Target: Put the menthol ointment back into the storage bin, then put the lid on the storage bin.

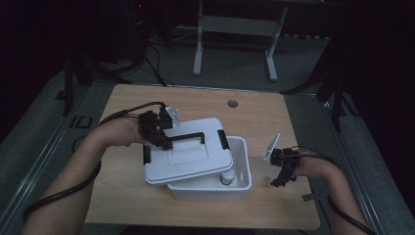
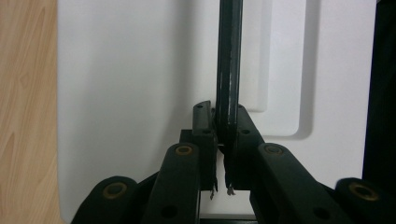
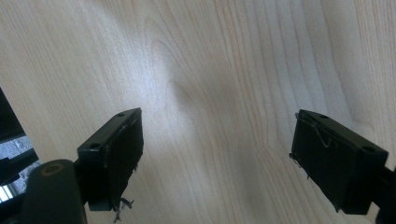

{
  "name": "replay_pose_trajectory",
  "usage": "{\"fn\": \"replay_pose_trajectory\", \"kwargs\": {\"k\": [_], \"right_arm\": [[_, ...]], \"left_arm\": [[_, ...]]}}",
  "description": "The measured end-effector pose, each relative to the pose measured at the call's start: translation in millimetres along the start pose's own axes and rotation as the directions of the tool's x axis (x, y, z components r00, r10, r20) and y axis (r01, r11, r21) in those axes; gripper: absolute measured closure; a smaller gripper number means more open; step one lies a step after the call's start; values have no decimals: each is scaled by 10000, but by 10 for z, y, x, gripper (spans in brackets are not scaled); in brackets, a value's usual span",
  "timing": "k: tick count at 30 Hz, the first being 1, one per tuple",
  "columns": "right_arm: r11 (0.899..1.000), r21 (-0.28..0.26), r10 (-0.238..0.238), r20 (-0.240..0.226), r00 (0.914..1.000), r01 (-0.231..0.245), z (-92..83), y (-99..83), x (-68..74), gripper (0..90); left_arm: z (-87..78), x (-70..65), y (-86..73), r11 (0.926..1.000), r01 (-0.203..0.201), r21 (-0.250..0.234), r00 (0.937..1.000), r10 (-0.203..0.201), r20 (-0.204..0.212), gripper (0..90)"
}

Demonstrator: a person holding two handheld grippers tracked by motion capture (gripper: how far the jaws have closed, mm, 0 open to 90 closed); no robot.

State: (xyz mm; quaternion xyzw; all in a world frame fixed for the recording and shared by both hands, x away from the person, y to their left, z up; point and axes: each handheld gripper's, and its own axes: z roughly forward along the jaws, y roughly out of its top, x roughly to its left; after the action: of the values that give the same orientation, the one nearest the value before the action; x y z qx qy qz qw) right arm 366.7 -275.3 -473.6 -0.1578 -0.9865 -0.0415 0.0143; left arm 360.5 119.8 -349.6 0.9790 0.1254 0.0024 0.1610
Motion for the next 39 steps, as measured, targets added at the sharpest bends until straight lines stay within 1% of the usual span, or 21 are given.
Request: {"fn": "replay_pose_trajectory", "kwargs": {"k": [2,3,4,5,6,8,9,10,12,16,18,19,29,37,39], "right_arm": [[10000,42,-21,1,10000,21,10,-2,4,165],[9999,65,-79,20,10000,78,15,-2,2,165],[10000,60,-80,20,10000,80,15,-2,2,165],[10000,22,-61,25,10000,61,12,-2,3,165],[10000,5,-50,27,10000,50,8,-2,6,165],[10000,-24,-69,27,10000,69,6,-5,9,165],[10000,-11,-65,32,10000,65,6,-8,10,165],[10000,-15,-72,38,10000,72,8,-12,10,165],[10000,-1,-13,40,10000,13,6,-20,12,165],[10000,-45,-12,45,10000,12,11,-40,9,165],[10000,-18,-5,22,10000,5,13,-44,12,165],[10000,-22,8,15,10000,-8,14,-46,12,165],[10000,-12,-9,17,10000,9,24,-47,16,165],[10000,-4,-52,-58,10000,52,48,-27,24,165],[10000,21,-59,-58,10000,60,51,-22,24,165]], "left_arm": [[27,-21,65,9999,-121,34,9999,121,37,836],[41,-33,102,9996,-261,48,9997,261,27,836],[57,-43,138,9996,-276,22,9996,276,77,836],[72,-51,175,9990,-440,36,9990,439,128,836],[90,-59,215,9986,-519,35,9986,518,136,836],[130,-74,292,9971,-752,130,9969,749,240,836],[149,-82,331,9965,-816,174,9965,813,202,835],[174,-85,366,9960,-876,188,9958,870,299,835],[223,-101,434,9944,-1030,232,9943,1022,310,835],[299,-132,531,9908,-1334,229,9898,1320,545,835],[319,-140,567,9900,-1394,226,9885,1378,625,835],[332,-145,580,9887,-1479,255,9871,1460,663,835],[389,-118,616,9866,-1574,435,9853,1540,738,835],[417,-108,590,9862,-1591,468,9850,1553,749,835],[450,-94,574,9860,-1578,541,9849,1532,805,834]]}}
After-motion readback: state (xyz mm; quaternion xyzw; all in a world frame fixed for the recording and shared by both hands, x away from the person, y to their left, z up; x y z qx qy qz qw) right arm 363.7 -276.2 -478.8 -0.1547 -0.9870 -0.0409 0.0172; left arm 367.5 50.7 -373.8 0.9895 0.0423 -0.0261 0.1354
